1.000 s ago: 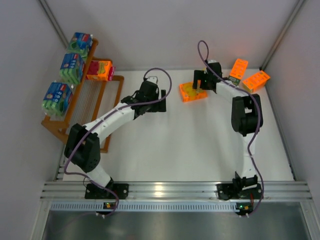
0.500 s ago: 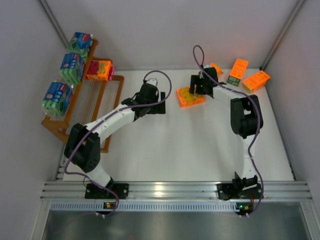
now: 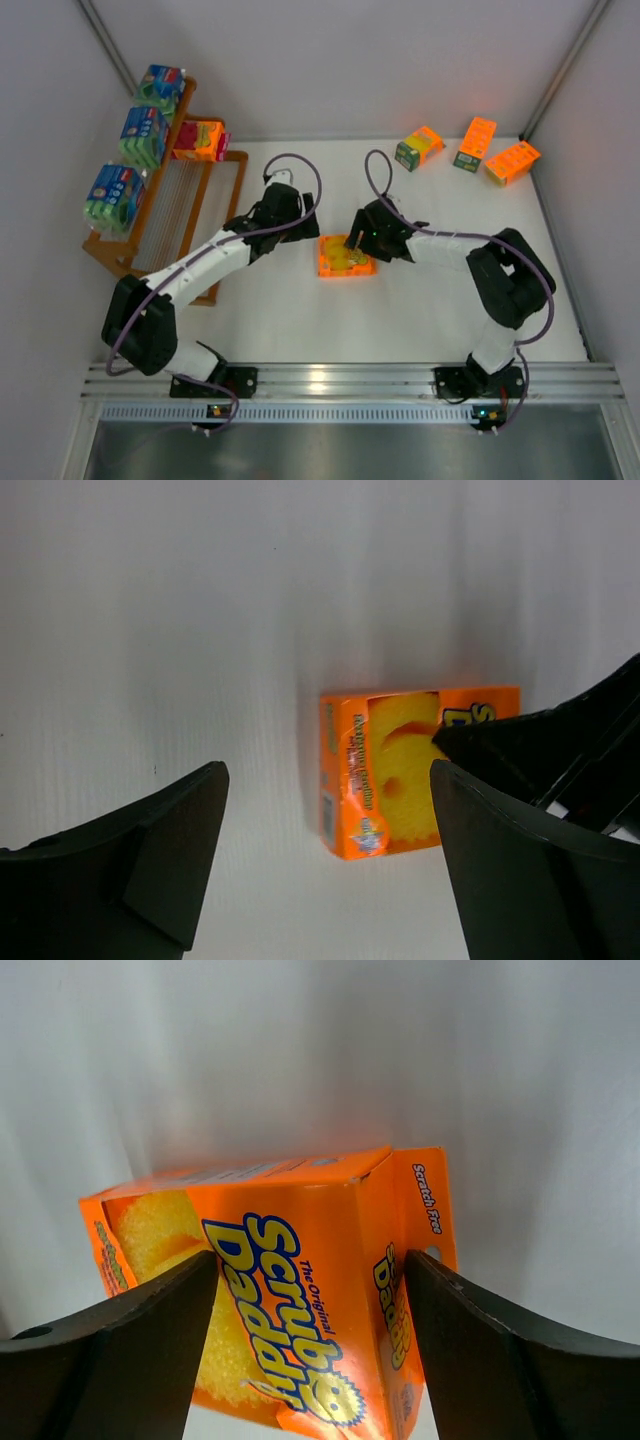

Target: Place and organize the cleaning sponges onto the shelf

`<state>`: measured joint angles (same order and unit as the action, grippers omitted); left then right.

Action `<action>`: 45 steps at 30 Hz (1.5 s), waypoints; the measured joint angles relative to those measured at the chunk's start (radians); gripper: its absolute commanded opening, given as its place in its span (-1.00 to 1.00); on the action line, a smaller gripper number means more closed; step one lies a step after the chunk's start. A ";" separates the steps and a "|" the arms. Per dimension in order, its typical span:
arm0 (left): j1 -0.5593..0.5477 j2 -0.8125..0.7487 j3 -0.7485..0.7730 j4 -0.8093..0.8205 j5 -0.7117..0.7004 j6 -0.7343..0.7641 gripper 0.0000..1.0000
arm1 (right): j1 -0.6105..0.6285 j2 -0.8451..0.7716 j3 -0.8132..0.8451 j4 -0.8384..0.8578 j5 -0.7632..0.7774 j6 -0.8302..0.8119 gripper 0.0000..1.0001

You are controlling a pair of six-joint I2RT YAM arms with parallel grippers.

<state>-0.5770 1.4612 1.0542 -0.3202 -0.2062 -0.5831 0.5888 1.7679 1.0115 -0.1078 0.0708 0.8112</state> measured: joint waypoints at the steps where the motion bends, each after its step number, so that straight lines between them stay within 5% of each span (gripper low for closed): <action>1: 0.000 -0.024 -0.013 0.001 0.000 -0.002 0.76 | 0.042 -0.012 -0.015 0.000 0.013 0.066 0.56; 7: 0.000 -0.180 -0.108 0.006 -0.029 -0.018 0.76 | 0.210 -0.034 -0.043 -0.019 0.049 0.434 0.69; 14: 0.000 -0.281 -0.140 -0.010 -0.034 -0.026 0.74 | 0.207 -0.173 -0.082 -0.116 0.098 0.528 0.94; 18: -0.055 -0.240 -0.111 -0.027 -0.023 -0.024 0.76 | 0.142 -0.384 -0.122 -0.193 0.129 0.464 0.99; 22: -0.216 -0.090 -0.020 -0.029 -0.041 -0.025 0.76 | -0.053 -0.572 -0.182 -0.223 0.146 0.322 0.99; 30: -0.370 0.198 0.108 -0.126 -0.138 -0.025 0.78 | -0.280 -0.782 -0.296 -0.270 0.145 0.076 0.99; 45: -0.459 0.298 0.180 -0.257 -0.340 -0.105 0.81 | -0.332 -0.761 -0.383 -0.257 -0.003 0.019 0.99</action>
<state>-1.0355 1.7588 1.2339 -0.5774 -0.5457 -0.6876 0.2565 1.0065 0.6281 -0.3645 0.0673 0.8299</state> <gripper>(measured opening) 0.901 0.993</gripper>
